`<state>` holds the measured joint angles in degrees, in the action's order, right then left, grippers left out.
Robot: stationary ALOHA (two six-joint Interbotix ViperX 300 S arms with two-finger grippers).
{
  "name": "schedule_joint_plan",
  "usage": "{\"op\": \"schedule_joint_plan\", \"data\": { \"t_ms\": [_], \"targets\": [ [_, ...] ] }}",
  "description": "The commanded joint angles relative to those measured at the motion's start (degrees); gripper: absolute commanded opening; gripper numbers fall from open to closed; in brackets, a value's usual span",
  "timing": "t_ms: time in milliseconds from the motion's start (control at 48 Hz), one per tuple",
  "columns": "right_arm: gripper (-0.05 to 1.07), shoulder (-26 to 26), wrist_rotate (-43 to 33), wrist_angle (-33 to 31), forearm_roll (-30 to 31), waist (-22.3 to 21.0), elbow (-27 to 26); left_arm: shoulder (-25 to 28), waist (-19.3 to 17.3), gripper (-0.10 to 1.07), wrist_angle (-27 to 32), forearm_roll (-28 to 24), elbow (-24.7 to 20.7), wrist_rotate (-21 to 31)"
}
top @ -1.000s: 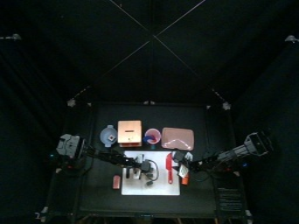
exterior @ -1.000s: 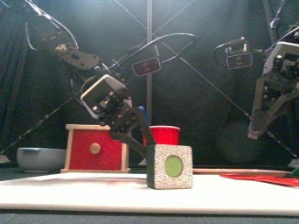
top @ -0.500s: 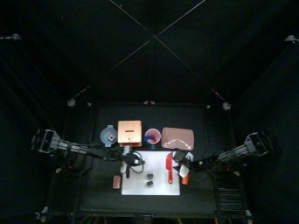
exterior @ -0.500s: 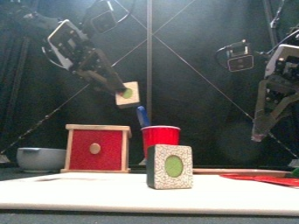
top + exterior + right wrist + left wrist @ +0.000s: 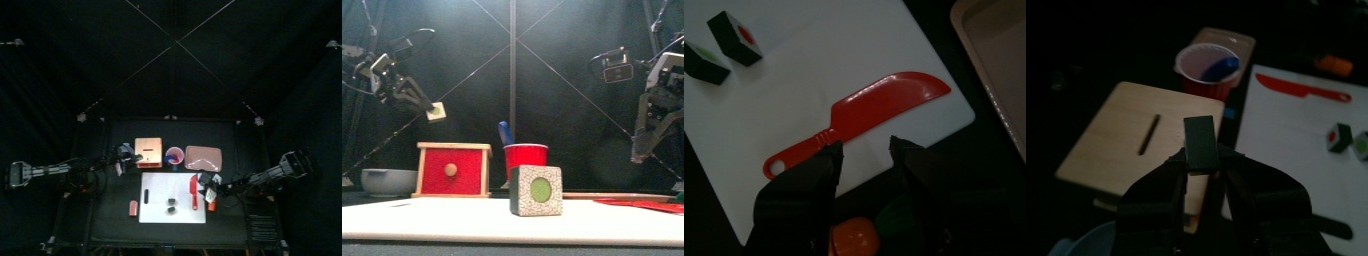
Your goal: Place cut sushi roll into bowl
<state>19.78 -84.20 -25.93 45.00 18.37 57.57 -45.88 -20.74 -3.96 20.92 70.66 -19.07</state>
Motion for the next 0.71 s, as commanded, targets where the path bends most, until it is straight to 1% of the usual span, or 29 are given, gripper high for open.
{"op": "schedule_joint_plan", "data": {
  "t_ms": [0,104,208,354,542,688],
  "targets": [
    [0.8,0.62,0.09,0.09,0.18,-0.18,-0.53,-3.25,-3.52,0.6,-0.62,2.11,1.32,-0.09],
    [0.8,0.53,0.09,0.18,0.26,-0.18,-0.53,-4.92,-7.73,0.6,-0.18,5.27,3.87,-0.09],
    [0.8,0.53,0.09,0.09,0.26,-0.18,-0.62,-4.57,-11.16,0.6,0.53,8.26,5.36,-0.09],
    [0.8,0.53,0.09,0.18,0.18,-0.09,-0.7,-3.96,-15.29,0.6,2.81,10.63,6.68,-0.09],
    [0.8,0.53,0.09,0.18,0.26,-0.18,-0.79,-3.34,-18.63,0.6,6.94,11.07,8.17,-0.18],
    [0.8,0.53,0.09,0.26,0.62,-0.18,-0.97,-1.93,-18.9,0.61,9.4,10.81,8.09,-0.18]
  ]
}}
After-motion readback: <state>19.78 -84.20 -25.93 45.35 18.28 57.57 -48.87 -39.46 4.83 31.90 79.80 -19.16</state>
